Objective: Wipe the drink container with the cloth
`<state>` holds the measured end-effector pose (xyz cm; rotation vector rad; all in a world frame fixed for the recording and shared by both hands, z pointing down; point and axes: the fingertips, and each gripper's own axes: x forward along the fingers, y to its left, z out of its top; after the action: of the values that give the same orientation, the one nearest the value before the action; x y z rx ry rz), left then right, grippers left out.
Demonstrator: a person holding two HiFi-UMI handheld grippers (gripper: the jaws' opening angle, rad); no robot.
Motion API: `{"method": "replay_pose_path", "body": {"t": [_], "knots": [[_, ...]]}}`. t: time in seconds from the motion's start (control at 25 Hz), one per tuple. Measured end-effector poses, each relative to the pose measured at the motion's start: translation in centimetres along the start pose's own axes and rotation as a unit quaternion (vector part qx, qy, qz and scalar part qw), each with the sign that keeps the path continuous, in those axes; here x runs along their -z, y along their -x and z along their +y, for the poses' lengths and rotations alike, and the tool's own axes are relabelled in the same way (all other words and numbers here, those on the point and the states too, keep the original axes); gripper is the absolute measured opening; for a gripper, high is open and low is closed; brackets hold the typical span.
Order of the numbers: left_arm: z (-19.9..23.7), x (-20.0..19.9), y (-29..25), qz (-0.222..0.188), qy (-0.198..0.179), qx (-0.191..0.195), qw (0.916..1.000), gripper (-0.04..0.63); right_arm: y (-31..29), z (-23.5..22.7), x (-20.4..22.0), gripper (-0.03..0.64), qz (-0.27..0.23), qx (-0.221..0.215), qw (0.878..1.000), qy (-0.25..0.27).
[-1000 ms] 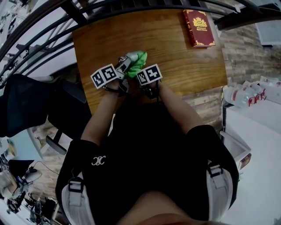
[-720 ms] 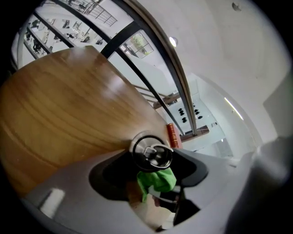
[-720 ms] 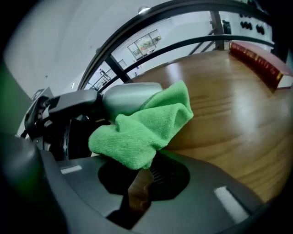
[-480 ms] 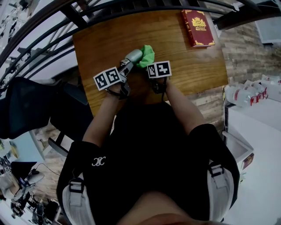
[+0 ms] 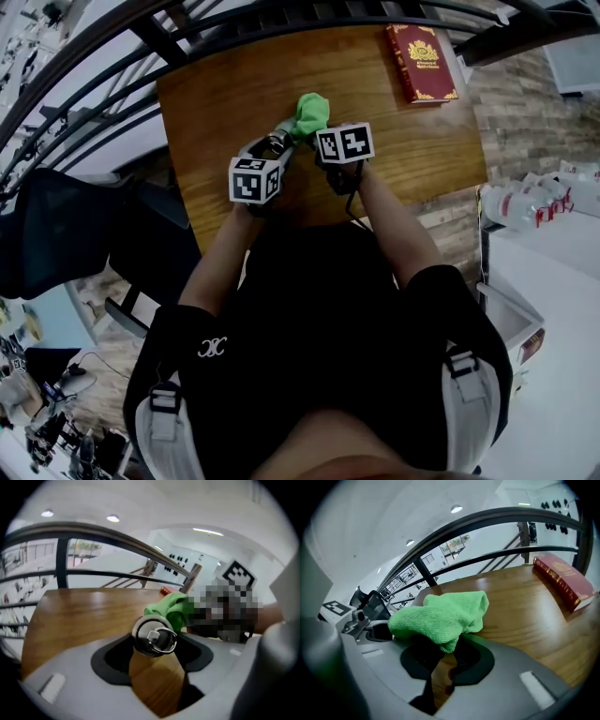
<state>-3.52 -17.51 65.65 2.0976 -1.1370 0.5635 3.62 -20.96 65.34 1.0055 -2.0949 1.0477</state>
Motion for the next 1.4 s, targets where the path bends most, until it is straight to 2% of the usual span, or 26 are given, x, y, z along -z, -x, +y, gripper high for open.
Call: {"method": "replay_pose_path", "body": {"t": [0.08,0.16,0.24,0.32,0.44,0.56,0.6,0.72,0.76,0.92,1.08,1.24,1.4], "knots": [[-0.5,-0.2,-0.1,0.009,-0.08,-0.008,0.9967,0.32,0.1,0.1,-0.1,0.049,0.004,-0.001,1.0,0.008],[-1.2,-0.3,-0.1,0.022,-0.158,-0.011,0.9871,0.32,0.2,0.2,-0.2,0.049,0.008,-0.004,1.0,0.012],[-1.5,-0.1,-0.2,0.034,-0.237,-0.017,0.9707,0.321,0.2,0.4,-0.3,0.049,0.011,-0.008,1.0,0.017],[-1.6,0.3,-0.4,0.042,-0.313,-0.026,0.9484,0.321,0.3,0.6,-0.3,0.049,0.012,-0.012,1.0,0.02],[-1.3,0.7,-0.6,0.045,-0.41,-0.047,0.9098,0.321,0.4,1.1,-0.6,0.049,0.01,-0.017,1.0,0.022],[-1.1,0.9,-0.9,0.047,-0.486,-0.063,0.8705,0.321,0.4,1.5,-0.9,0.049,0.008,-0.022,0.999,0.023],[-1.1,0.9,-0.9,0.046,-0.514,-0.066,0.8538,0.321,0.4,1.5,-0.9,0.049,0.009,-0.023,0.999,0.023],[-1.6,0.8,-0.9,0.039,-0.605,-0.064,0.7926,0.321,0.5,1.8,-0.8,0.049,0.01,-0.028,0.999,0.022],[-1.6,0.7,-0.8,0.04,-0.627,-0.062,0.7756,0.321,0.5,1.9,-0.8,0.049,0.01,-0.03,0.999,0.022],[-1.5,0.5,-0.4,0.053,-0.69,-0.047,0.72,0.321,0.8,2.9,-1.2,0.049,0.006,-0.058,0.998,0.02],[-1.5,0.7,-0.8,0.046,-0.751,-0.038,0.6576,0.321,0.9,5.1,-1.9,0.049,0.008,-0.12,0.993,0.011],[-1.8,0.6,-0.7,0.043,-0.788,-0.036,0.6127,0.321,0.0,4.9,-2.3,0.049,0.024,-0.142,0.989,-0.024],[-2.5,0.3,-0.3,0.03,-0.821,-0.033,0.5685,0.321,-1.3,3.8,-3.0,0.049,0.058,-0.131,0.989,-0.035]]}}
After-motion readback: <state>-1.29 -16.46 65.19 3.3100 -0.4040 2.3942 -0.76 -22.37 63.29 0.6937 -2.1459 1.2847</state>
